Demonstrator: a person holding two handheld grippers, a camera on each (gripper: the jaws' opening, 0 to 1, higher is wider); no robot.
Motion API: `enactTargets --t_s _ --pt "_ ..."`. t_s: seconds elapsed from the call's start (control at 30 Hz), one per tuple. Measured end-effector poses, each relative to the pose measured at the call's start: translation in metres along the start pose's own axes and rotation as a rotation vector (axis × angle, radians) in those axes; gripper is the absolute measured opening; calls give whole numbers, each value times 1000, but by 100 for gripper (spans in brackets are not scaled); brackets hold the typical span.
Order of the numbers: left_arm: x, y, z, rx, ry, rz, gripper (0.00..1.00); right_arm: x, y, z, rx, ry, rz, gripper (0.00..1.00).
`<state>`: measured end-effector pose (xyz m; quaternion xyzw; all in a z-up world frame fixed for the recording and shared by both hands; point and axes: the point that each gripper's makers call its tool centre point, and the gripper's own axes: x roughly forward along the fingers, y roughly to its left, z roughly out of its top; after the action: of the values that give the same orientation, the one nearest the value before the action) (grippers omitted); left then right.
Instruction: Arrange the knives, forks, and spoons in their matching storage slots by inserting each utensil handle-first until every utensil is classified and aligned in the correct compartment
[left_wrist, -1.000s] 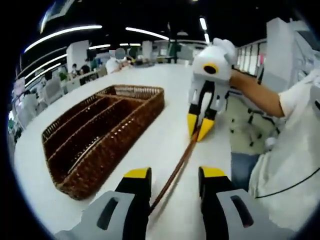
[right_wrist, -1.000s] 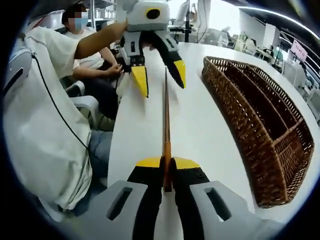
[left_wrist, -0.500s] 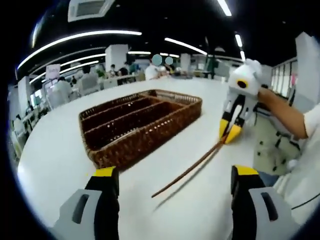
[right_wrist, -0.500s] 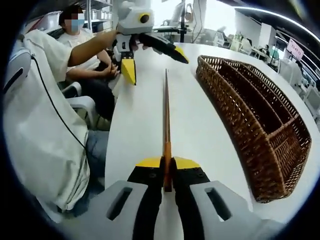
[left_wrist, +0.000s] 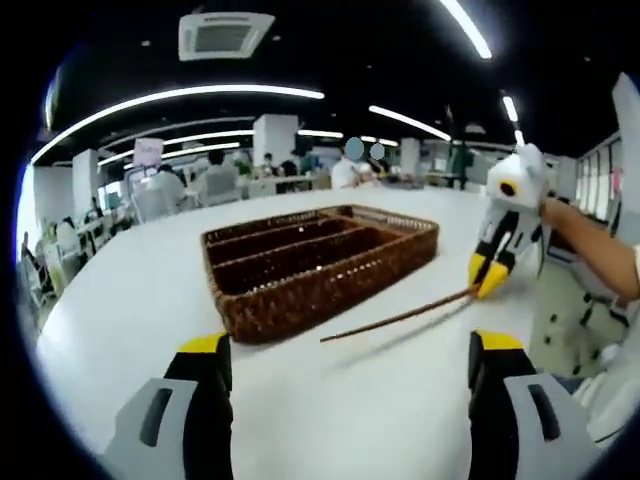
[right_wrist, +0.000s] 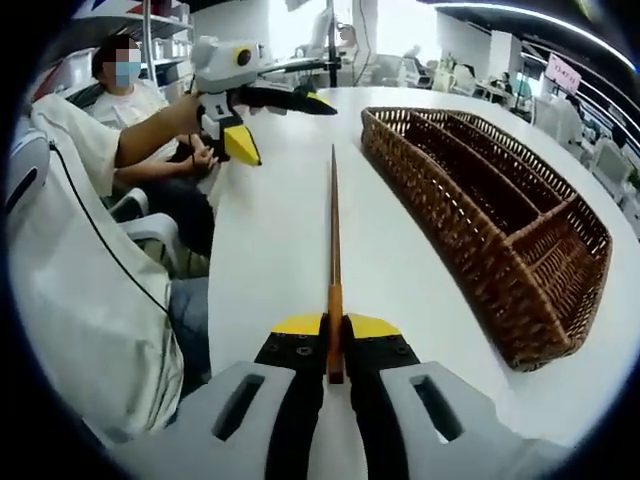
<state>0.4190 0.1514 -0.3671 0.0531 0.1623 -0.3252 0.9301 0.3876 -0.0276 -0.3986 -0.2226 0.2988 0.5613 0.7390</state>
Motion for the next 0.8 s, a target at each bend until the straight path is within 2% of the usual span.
enactTargets --t_s 0.27,0.37,0.43,0.5,0.53,0.63,0.8 --pt "-1 -8 -7 -10 11 -5 100 -2 4 -3 25 6 -25 6" --pt "-1 -8 -6 -8 10 -6 100 -9 2 5 63 -30 -48 6" --pt "0 -9 -6 -8 12 -7 100 -10 4 6 68 -39 -39 6" --pt "0 -9 -6 55 15 10 100 -11 2 5 79 -43 -57 6" --pt "1 -12 -8 62 27 5 100 -11 2 5 83 -43 -62 6" --pt "1 -14 -8 59 25 -3 100 -14 0 6 117 -60 -76 6" --pt "0 -16 -10 52 27 -10 100 -28 -10 18 219 -138 -128 6"
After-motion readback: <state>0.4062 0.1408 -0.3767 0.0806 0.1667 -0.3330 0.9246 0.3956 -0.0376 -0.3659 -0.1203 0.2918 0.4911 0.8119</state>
